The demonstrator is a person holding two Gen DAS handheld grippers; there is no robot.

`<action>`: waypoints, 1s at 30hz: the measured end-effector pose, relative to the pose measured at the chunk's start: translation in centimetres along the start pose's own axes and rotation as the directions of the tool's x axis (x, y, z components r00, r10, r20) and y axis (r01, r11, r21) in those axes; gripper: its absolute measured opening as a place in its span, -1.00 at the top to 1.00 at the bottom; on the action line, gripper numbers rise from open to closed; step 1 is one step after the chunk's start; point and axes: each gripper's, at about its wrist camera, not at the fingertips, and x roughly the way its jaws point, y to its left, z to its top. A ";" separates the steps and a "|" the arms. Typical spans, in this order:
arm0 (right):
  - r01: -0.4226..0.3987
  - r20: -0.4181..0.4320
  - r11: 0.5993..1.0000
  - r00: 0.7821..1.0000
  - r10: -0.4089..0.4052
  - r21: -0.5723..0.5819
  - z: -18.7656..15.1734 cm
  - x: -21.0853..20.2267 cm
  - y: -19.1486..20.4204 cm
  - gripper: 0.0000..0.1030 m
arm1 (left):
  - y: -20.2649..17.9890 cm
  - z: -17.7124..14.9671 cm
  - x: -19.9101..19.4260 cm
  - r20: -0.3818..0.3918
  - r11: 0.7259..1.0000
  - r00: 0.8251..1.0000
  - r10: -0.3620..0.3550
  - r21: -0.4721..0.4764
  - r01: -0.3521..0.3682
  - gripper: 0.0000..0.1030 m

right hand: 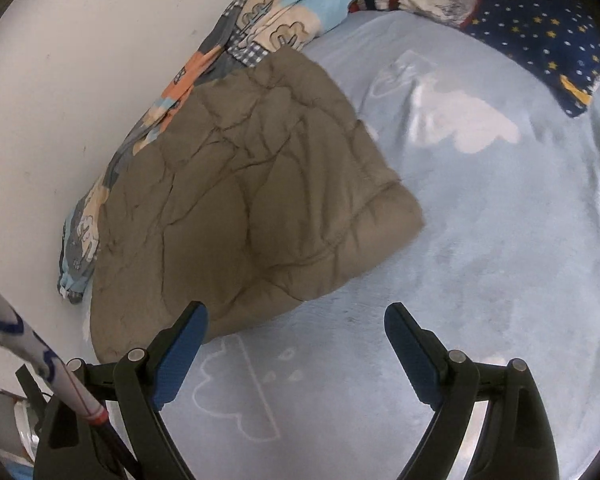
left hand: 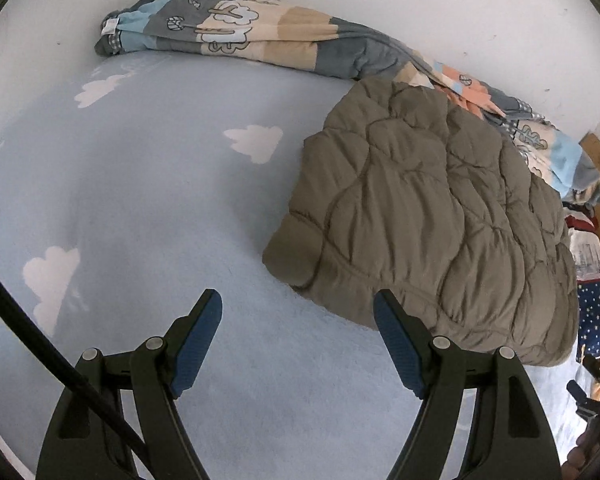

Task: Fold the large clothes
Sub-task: 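Lower both tools to the folded edge of the jacket, then grasp the folded edge with both tools and straighten it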

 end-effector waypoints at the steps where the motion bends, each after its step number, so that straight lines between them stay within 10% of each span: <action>1: 0.001 -0.002 1.000 1.000 -0.001 -0.003 0.1 0.2 0.1 -0.80 | 0.1 0.3 0.2 0.002 1.000 1.000 -0.004 -0.007 0.004 -0.50; 10: 0.008 0.067 0.999 0.998 -0.006 -0.031 0.5 0.2 0.8 -0.75 | -0.4 1.4 0.5 0.064 0.998 0.998 -0.003 -0.057 0.007 -0.50; 15: 0.000 0.119 0.973 0.992 0.028 -0.232 -1.3 1.3 6.3 -0.09 | -3.7 1.4 1.3 0.108 0.991 0.990 0.088 0.091 -0.098 -0.50; 30: 0.081 0.025 0.962 0.997 -0.078 -0.262 -1.0 7.8 6.9 -0.09 | -4.2 1.5 3.8 0.074 0.972 0.978 0.194 0.123 -0.202 -0.68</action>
